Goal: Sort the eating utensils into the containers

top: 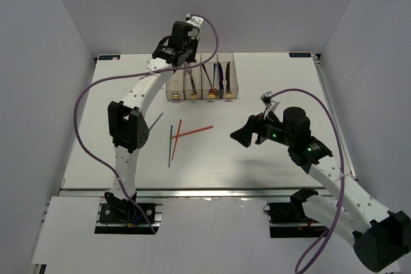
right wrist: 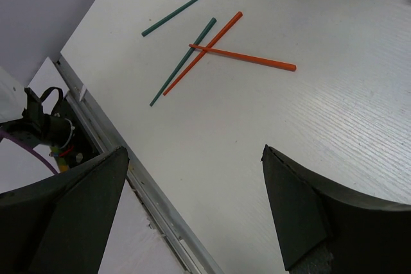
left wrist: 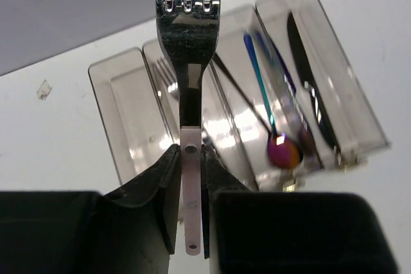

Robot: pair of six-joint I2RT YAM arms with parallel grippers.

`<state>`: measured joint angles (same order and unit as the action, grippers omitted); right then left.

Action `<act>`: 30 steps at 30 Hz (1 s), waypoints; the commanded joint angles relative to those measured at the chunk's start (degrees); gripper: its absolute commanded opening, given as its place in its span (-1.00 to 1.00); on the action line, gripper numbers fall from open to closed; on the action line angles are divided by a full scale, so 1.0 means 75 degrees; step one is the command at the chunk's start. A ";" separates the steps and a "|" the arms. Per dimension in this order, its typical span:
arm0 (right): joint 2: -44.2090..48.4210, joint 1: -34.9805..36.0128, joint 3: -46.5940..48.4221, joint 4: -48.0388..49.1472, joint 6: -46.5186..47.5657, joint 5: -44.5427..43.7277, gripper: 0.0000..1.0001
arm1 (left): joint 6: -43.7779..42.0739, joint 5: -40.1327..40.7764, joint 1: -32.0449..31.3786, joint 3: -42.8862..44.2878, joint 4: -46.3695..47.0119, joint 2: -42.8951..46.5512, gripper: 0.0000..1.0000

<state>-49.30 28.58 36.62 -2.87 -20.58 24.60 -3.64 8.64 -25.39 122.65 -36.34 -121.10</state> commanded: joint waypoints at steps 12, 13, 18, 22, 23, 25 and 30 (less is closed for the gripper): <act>0.0140 0.0010 0.0133 -0.0121 0.0224 -0.0514 0.78 | 0.1833 0.0734 0.0080 0.0182 0.1961 -0.1068 -0.92; 0.0128 0.0010 0.0133 -0.0121 0.0224 -0.0514 0.79 | 0.1821 0.0746 0.0092 0.0112 0.2032 -0.1080 -0.92; -0.0001 0.0010 0.0133 -0.0074 0.0224 -0.0421 0.79 | 0.1727 0.0629 0.0209 -0.0345 0.2442 -0.1068 -0.70; -0.0048 0.0010 0.0121 0.0008 0.0213 -0.0432 0.79 | 0.1646 0.0406 0.0268 -0.0520 0.2431 -0.1139 -0.53; -0.0094 0.0010 0.0121 0.0020 0.0213 -0.0432 0.79 | 0.1587 0.0371 0.0268 -0.0568 0.2477 -0.1127 -0.50; -0.0188 0.0010 0.0156 0.0020 0.0213 -0.0432 0.79 | 0.1563 0.0289 0.0268 -0.0580 0.2478 -0.1150 -0.39; -0.0282 0.0010 0.0180 0.0032 0.0224 -0.0432 0.79 | 0.1458 0.0184 0.0268 -0.0556 0.2337 -0.1139 -0.05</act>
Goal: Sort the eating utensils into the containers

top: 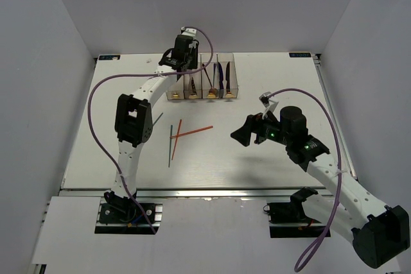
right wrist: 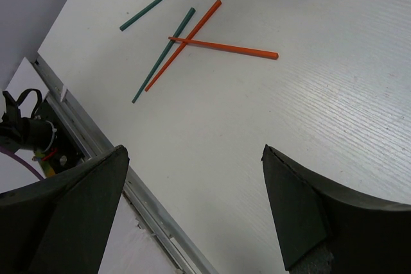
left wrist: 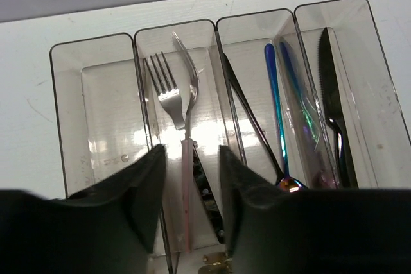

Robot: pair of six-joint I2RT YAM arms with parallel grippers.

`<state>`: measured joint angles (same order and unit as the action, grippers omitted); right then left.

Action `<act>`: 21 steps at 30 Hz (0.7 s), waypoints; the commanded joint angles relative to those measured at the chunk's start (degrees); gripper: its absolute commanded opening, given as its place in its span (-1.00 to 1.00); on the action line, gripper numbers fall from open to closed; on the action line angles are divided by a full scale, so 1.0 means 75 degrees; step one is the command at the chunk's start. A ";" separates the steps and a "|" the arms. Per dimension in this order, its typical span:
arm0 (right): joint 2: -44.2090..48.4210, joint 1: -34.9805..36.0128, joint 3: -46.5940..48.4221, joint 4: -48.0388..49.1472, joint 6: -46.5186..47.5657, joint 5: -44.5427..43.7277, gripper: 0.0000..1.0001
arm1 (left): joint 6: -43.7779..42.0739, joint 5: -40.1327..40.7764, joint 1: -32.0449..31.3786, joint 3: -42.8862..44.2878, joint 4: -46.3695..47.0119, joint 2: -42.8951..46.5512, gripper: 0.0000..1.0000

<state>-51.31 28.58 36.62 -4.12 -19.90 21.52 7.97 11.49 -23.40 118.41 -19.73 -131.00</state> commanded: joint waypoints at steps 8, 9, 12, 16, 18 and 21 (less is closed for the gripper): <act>-0.0061 0.0010 0.0319 0.0058 0.0169 -0.0278 0.79 | -0.0172 -0.0266 0.0003 -0.0494 -0.0041 0.1082 0.20; -0.0084 0.0010 0.0367 -0.0001 0.0215 -0.0360 0.79 | -0.0148 -0.0115 0.0003 -0.0681 -0.0077 0.1316 0.26; -0.0085 0.0010 0.0531 -0.0317 0.0309 -0.0805 0.79 | 0.0062 0.1208 0.0061 -0.1533 -0.0345 0.2533 0.84; 0.0009 0.0010 0.0461 -0.0435 0.0380 -0.0924 0.79 | 0.0063 0.1586 0.0248 -0.3428 -0.0838 0.4443 0.96; 0.0021 -0.0002 0.0356 -0.0435 0.0368 -0.0644 0.79 | 0.0028 0.2144 0.0284 -0.4357 -0.1142 0.5545 0.96; 0.0114 -0.0002 0.0146 -0.0236 0.0380 -0.0105 0.79 | -0.0300 0.2161 0.0564 -0.6105 -0.1236 0.6368 0.96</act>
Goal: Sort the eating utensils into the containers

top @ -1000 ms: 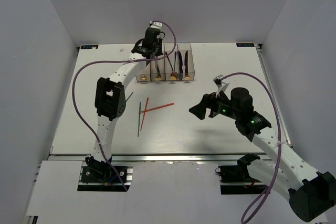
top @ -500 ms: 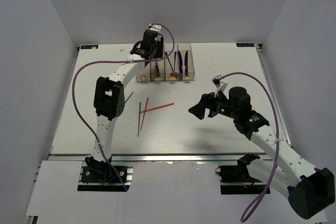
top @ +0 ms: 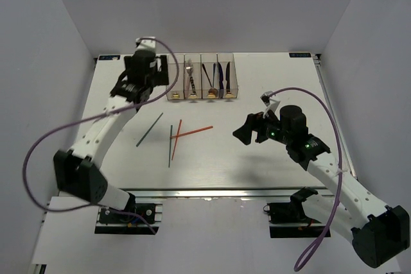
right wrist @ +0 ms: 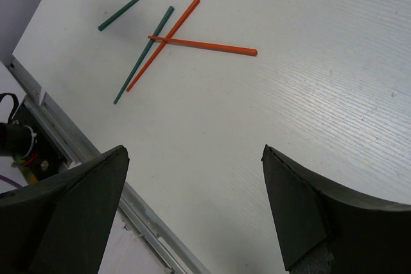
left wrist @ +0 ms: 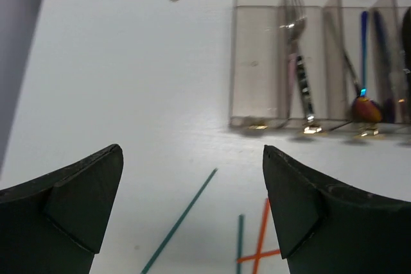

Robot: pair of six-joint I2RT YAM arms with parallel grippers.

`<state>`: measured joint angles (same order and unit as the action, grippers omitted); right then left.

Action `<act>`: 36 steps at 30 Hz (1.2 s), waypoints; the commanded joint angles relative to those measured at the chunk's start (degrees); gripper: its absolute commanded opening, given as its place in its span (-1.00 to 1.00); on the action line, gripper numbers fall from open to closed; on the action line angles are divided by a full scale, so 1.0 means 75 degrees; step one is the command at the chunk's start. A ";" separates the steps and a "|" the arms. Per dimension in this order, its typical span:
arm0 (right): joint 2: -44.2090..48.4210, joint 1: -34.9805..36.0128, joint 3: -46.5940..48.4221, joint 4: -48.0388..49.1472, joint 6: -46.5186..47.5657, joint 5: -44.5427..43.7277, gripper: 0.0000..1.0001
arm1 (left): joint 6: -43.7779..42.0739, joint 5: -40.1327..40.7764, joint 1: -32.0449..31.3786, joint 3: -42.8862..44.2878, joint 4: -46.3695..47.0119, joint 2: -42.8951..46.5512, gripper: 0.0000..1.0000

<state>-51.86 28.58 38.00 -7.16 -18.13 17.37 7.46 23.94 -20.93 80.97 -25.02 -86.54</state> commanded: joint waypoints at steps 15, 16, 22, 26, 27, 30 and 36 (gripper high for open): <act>0.0679 0.0010 -0.0461 0.0310 0.0355 0.1540 0.79 | -0.0456 -0.2336 0.1103 -0.3365 -0.1165 0.0185 0.67; 0.0691 0.0010 -0.0461 0.0310 0.0355 0.1563 0.79 | -0.0479 -0.2360 0.1126 -0.3378 -0.1165 -0.0048 0.65; 0.0738 0.0010 -0.0473 0.0368 0.0367 0.1622 0.79 | -0.0526 -0.3074 0.1618 -0.3226 -0.1141 -0.0613 0.56; 0.0703 0.0010 -0.0461 0.0392 0.0355 0.1669 0.79 | -0.0550 -0.3450 0.1724 -0.2991 -0.1282 -0.1070 0.50; 0.0715 0.0010 -0.0449 0.0392 0.0355 0.1669 0.79 | -0.0562 -0.3416 0.1736 -0.2980 -0.1293 -0.1221 0.48; 0.0727 0.0010 -0.0461 0.0392 0.0367 0.1681 0.79 | -0.0585 -0.3356 0.1818 -0.3061 -0.1259 -0.1363 0.41; 0.0656 0.0010 -0.0426 0.0451 0.0366 0.1763 0.79 | -0.0515 -0.3427 0.1900 -0.3190 -0.1258 -0.1609 0.10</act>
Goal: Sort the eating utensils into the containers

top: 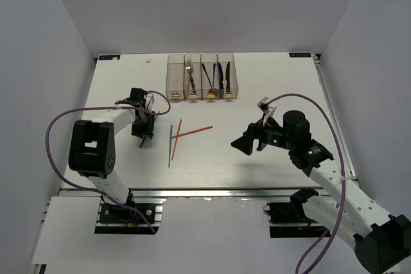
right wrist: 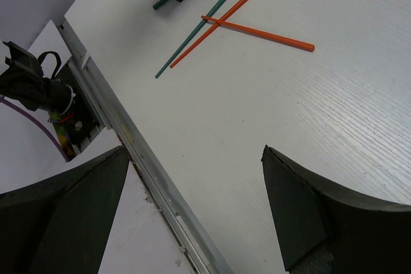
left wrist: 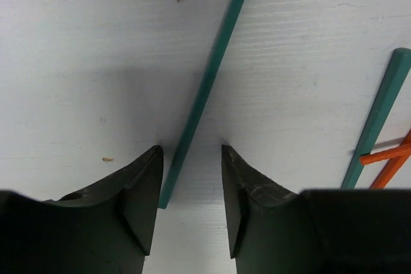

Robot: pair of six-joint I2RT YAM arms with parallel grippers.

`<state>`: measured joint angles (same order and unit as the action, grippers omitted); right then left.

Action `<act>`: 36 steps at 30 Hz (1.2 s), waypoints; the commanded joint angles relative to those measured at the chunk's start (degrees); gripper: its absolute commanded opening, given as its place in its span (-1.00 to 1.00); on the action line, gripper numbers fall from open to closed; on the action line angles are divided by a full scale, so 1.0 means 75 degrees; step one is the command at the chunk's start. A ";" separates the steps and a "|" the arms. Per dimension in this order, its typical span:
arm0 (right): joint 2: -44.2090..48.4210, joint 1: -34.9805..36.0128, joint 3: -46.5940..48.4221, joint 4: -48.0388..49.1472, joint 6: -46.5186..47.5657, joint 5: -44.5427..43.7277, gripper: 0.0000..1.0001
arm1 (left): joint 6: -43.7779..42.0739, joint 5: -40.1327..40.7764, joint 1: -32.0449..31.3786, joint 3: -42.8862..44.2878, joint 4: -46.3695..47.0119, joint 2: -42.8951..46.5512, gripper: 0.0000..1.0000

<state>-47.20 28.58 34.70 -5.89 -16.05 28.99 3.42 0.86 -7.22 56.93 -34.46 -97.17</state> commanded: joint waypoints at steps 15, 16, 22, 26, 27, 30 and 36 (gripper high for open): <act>0.0352 0.0010 -0.0068 0.0375 0.0078 0.0388 0.79 | 0.0844 0.0084 -0.0208 -0.0512 0.0035 -0.0347 -1.00; 0.0352 0.0010 -0.0068 0.0398 0.0078 0.0388 0.79 | 0.1042 0.0084 -0.0244 -0.0466 0.0152 -0.0160 -1.00; 0.0329 -0.0002 -0.0033 0.0352 0.0078 0.0225 0.79 | 0.1910 -0.0428 -0.0384 0.0575 0.0586 0.1236 -1.00; 0.0188 0.0010 -0.0021 0.0364 -0.0015 0.0002 0.79 | 0.2063 -0.0981 -0.0689 0.2166 0.0844 0.0618 -1.00; 0.0165 0.0010 -0.0009 0.0375 -0.0027 -0.0022 0.79 | 0.2052 -0.1063 -0.0759 0.2473 0.0879 0.0395 -1.00; 0.0059 0.0010 0.0038 0.0352 -0.0074 -0.0081 0.79 | 0.1958 -0.1427 -0.0853 0.3945 0.0612 -0.0834 -1.00; -0.0058 0.0010 0.0096 0.0270 -0.0027 -0.0221 0.79 | 0.1630 -0.1416 -0.0842 0.6980 0.0037 -0.3120 -1.00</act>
<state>-47.27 28.58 34.70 -5.45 -16.27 28.21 16.73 -8.14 -13.85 101.30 -30.28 -115.57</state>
